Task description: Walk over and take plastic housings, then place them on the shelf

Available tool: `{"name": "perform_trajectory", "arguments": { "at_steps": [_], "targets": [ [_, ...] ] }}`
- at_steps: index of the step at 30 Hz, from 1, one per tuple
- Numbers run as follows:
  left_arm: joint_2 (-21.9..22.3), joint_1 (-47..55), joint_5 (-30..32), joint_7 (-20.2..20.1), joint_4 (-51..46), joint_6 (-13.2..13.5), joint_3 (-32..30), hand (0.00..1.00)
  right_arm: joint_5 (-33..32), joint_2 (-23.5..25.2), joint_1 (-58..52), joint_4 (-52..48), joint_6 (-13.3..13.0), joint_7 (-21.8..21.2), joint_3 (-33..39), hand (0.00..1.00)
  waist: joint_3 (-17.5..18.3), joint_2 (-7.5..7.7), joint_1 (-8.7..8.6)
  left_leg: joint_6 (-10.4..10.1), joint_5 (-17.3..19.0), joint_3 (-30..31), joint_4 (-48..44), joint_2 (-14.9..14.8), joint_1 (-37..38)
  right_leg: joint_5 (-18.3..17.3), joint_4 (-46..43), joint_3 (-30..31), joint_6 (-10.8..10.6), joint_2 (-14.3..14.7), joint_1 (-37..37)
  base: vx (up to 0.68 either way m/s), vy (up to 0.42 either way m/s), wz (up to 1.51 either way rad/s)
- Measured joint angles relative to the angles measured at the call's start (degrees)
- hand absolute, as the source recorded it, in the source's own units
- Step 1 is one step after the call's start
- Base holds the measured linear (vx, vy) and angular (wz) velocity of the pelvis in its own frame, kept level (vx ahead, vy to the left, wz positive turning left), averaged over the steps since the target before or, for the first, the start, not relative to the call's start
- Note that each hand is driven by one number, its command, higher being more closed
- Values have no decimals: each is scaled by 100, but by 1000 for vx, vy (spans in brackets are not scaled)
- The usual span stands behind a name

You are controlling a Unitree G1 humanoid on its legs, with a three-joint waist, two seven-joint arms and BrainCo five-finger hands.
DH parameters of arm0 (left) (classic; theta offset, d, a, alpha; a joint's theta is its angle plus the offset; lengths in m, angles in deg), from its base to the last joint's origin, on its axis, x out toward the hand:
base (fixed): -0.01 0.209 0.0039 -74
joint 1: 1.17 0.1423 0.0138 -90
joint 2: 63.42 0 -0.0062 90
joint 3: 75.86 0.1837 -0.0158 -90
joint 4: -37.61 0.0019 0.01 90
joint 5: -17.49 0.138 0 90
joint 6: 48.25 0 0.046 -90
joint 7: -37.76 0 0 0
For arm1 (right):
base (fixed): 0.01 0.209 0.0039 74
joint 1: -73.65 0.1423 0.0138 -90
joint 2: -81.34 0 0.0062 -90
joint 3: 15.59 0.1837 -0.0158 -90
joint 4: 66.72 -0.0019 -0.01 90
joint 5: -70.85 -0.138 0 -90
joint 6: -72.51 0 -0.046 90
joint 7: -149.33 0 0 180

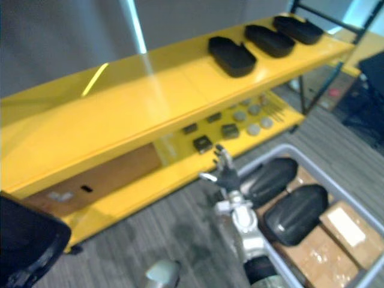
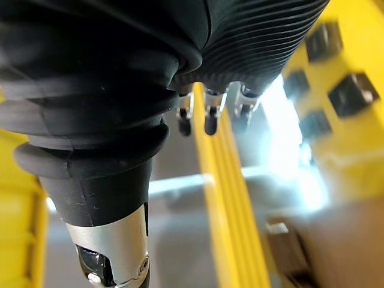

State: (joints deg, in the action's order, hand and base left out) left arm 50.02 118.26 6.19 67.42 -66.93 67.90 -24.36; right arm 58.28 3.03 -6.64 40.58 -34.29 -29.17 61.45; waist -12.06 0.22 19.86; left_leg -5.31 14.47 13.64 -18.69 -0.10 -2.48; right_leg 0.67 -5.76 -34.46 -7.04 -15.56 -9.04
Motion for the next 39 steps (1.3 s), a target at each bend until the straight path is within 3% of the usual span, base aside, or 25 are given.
{"name": "perform_trajectory", "arguments": {
  "at_steps": [4,7,11,14,17,18,20,21,22,23,26,31,34,39],
  "targets": [
    [40,-14,4,-233,-96,6,-7,100,-13,-258,-69,-11,129,-12,278,0,38,65,-54,-57,40,8,-214,-9,-201,-90,8,-85,-54,74,-17,-36,-9,12],
    [-6,-154,11,-443,-298,3,174,100,-16,-431,-374,-34,193,76,645,0,58,125,-369,11,7,-370,-477,-47,-556,-212,-4,-678,-210,63,-327,-63,-9,86],
    [-12,-119,-15,-560,-295,-8,206,100,-13,-447,-620,-46,203,201,726,0,131,283,-310,133,-88,-451,-290,-33,-563,-392,-225,-759,-98,-47,-287,-18,44,33],
    [-15,-134,-11,-556,-299,-2,375,100,-7,-450,-666,-47,187,197,779,0,147,303,-351,144,-133,-599,-280,-41,-567,-500,-452,-740,-65,-168,-250,-19,26,11],
    [-73,-213,12,-560,-332,-3,611,100,-14,-448,-843,-71,147,197,959,0,144,307,-512,154,-239,-482,-331,116,-696,-516,-746,-408,-35,-297,-166,-21,78,54],
    [-142,-341,34,-574,-341,-4,777,100,-13,-434,-992,-79,82,209,1133,0,140,298,-616,199,-300,-457,-380,181,-784,-516,-992,-88,-34,-362,-97,2,97,87],
    [-368,-443,40,-624,-352,-5,932,100,-2,-362,-1107,-92,27,224,1243,0,117,322,-660,210,-372,-359,-375,233,-775,-517,-1394,385,-29,-423,72,14,80,61],
    [-489,-483,35,-619,-352,-8,1008,100,18,-338,-1121,-102,-44,230,1246,0,107,310,-664,212,-391,-305,-375,226,-791,-562,-1543,551,40,-416,164,1,17,31],
    [-624,-567,37,-618,-352,-9,1056,100,121,-326,-1094,-157,-136,236,1244,0,78,319,-667,195,-431,-269,-388,203,-891,-786,-1521,739,241,-322,259,-43,-36,15],
    [-704,-657,37,-579,-351,-9,1059,100,244,-339,-968,-229,-251,227,1243,0,38,413,-648,153,-474,-309,-402,203,-1002,-837,-1342,824,261,-268,283,-59,-44,2],
    [-714,-767,12,-510,-350,-50,1097,100,426,-418,-572,-397,-451,240,1252,0,-222,298,-680,35,-619,-354,-293,51,-1165,-814,-850,953,216,-3,304,-159,-30,-20],
    [-721,-1052,8,-324,-316,-47,1249,100,435,-588,-116,-541,-466,346,1238,0,-482,233,-790,-1,-963,-788,138,-301,-1306,-910,-515,1124,56,200,505,-181,-82,-9],
    [-726,-1210,10,-218,-316,-44,1251,100,428,-645,-30,-554,-466,351,1272,0,-513,201,-822,-56,-1170,-807,309,-362,-1353,-827,-553,1176,-43,238,669,-50,-43,-4],
    [-725,-1228,15,-26,-318,-44,1251,100,425,-641,-58,-554,-467,219,1314,0,-537,173,-831,-67,-1198,-877,389,-362,-1286,-806,-601,1241,-91,201,700,13,-23,-4]
  ]
}}
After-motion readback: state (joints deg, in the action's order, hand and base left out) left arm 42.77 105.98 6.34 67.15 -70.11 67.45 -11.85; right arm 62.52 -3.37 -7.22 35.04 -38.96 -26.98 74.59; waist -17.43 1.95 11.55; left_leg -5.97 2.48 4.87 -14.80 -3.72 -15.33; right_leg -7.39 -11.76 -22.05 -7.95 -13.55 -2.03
